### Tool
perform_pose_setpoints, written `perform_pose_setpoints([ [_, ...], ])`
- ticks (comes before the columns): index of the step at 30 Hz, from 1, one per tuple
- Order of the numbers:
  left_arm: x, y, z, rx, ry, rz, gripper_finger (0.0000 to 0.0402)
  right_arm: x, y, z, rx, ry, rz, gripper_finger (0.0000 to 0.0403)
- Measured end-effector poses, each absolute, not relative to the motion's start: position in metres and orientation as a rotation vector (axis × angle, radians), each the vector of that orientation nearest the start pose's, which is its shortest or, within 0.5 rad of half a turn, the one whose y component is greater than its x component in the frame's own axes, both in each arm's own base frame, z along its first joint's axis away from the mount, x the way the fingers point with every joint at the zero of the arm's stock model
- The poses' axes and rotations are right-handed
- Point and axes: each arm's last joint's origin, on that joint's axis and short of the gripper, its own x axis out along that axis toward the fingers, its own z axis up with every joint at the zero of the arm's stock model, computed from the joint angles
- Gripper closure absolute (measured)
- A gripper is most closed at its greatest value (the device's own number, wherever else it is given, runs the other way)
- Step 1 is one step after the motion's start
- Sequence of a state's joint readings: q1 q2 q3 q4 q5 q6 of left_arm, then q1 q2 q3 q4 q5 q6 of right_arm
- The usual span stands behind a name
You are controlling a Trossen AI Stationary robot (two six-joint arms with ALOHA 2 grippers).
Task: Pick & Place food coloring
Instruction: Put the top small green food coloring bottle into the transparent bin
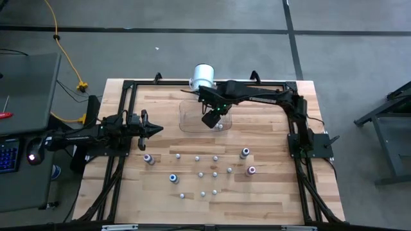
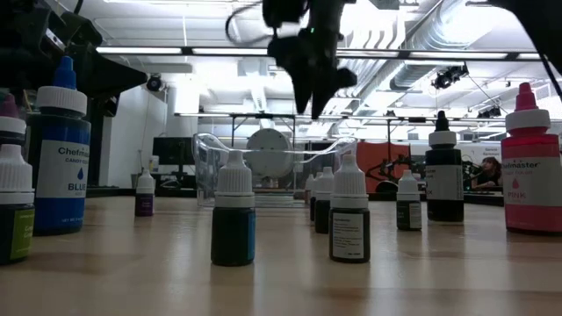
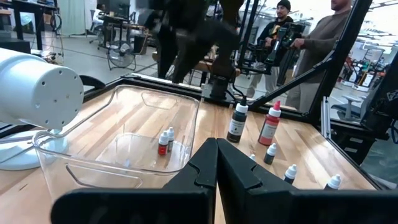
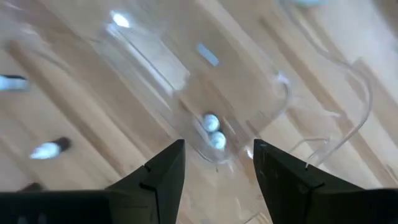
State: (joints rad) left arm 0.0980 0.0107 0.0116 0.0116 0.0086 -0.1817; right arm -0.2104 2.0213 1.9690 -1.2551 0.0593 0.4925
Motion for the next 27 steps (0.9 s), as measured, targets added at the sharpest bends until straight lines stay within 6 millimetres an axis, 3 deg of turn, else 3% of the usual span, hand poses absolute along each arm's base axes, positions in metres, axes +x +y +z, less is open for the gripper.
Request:
perform_pose_setpoints([
  [11,0.097,0.009,0.168,-0.181,-0.021,0.088,0.0401,0.369,-0.054,0.354,0.442,1.085,-0.428,0.0224],
  [27,0.097,0.009,0.168,-0.181,-0.020,0.088,0.0401,0.310,0.043,0.387,0.160,1.261,-0.242,0.0224],
])
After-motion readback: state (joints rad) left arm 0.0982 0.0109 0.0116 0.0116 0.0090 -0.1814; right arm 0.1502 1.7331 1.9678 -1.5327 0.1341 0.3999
